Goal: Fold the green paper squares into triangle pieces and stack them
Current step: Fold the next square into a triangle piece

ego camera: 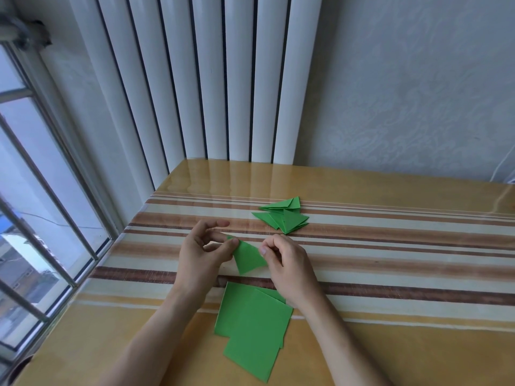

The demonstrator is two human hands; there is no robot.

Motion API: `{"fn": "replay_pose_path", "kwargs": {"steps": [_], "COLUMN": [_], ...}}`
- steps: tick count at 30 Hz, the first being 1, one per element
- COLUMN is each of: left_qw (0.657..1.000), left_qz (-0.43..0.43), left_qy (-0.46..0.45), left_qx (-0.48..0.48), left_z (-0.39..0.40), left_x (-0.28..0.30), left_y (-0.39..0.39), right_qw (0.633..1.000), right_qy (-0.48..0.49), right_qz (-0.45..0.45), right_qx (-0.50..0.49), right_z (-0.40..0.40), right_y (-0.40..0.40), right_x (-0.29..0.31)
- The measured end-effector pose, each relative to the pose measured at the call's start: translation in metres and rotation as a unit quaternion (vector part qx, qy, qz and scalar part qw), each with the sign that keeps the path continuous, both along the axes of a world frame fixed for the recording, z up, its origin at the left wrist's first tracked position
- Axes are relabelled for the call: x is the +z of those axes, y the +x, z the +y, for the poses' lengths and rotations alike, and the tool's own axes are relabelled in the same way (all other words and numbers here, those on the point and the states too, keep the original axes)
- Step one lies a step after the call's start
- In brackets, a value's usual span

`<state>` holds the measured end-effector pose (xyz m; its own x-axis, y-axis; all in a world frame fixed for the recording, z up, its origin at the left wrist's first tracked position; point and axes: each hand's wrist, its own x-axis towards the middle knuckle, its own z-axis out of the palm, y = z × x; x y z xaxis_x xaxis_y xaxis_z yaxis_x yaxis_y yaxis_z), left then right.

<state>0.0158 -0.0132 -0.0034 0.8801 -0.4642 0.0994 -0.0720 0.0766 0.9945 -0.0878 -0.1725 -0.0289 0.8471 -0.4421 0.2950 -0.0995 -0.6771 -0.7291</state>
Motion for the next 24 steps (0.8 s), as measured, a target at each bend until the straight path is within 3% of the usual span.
{"fn": "replay_pose_path", "kwargs": {"steps": [24], "left_qw": [0.998], "left_qz": [0.036], "left_qy": [-0.045], "left_qx": [0.037], "left_z": [0.0013], "left_x": [-0.0027], "left_y": [0.0058], "right_qw": [0.994], "right_qy": [0.014], "right_qz": [-0.042], "right_qx": [-0.098], "right_z": [0.0014], "right_y": [-0.002], "right_x": [0.0002]}}
